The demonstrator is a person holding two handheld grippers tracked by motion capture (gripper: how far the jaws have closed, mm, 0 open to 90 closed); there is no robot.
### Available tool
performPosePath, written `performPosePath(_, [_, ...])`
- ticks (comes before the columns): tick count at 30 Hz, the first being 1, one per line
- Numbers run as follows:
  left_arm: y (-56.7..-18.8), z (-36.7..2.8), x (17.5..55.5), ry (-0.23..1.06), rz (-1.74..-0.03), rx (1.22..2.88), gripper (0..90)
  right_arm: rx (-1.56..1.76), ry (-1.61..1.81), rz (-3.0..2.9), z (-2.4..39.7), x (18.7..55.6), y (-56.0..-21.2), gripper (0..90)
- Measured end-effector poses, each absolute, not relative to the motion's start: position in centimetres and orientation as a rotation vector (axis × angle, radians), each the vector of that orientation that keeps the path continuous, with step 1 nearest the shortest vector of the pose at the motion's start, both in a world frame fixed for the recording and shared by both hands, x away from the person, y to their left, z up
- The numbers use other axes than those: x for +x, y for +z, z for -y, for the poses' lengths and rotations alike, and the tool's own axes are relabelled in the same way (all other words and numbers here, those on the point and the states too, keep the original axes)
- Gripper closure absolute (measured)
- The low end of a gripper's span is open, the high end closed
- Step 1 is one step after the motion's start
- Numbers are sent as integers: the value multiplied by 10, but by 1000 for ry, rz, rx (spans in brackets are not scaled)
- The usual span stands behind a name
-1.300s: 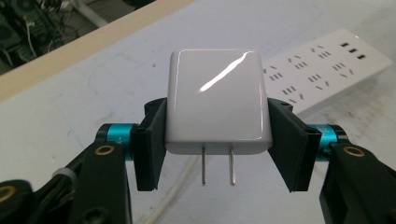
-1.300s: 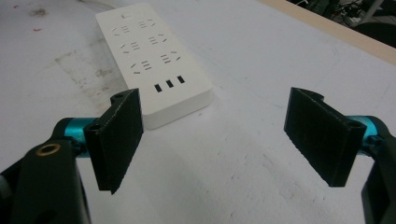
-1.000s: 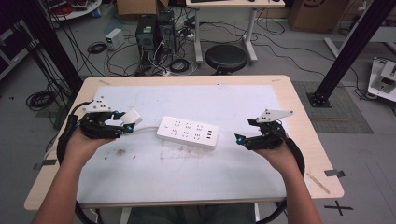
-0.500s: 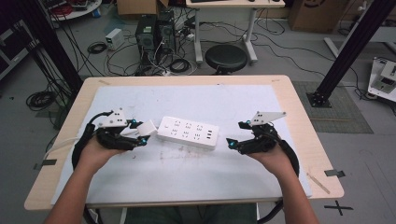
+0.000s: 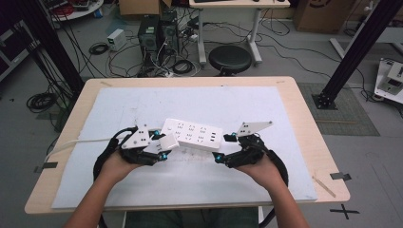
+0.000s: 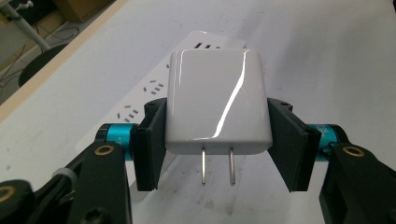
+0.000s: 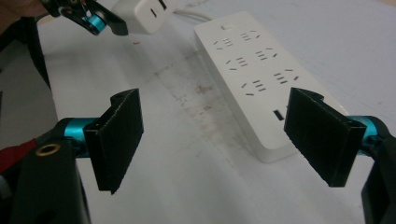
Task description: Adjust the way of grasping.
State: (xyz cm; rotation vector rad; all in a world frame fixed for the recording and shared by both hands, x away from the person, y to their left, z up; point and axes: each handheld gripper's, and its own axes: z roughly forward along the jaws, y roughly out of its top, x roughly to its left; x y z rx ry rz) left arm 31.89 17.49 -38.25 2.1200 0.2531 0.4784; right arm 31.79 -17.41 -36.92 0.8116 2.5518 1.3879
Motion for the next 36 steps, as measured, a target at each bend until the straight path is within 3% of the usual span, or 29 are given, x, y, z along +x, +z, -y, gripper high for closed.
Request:
performPosePath(14, [-388,-151,296,624,11,2118,425,862,1552,-2651,142,319,-379,202])
performPosePath(33, [-397,-132,286,689,81,2010,425,1056,1776,-2728,124,331,-395,203])
performPosePath(36, [-397,-131,286,686,79,2005,425,1082,1808,-2731,123,333,-397,245])
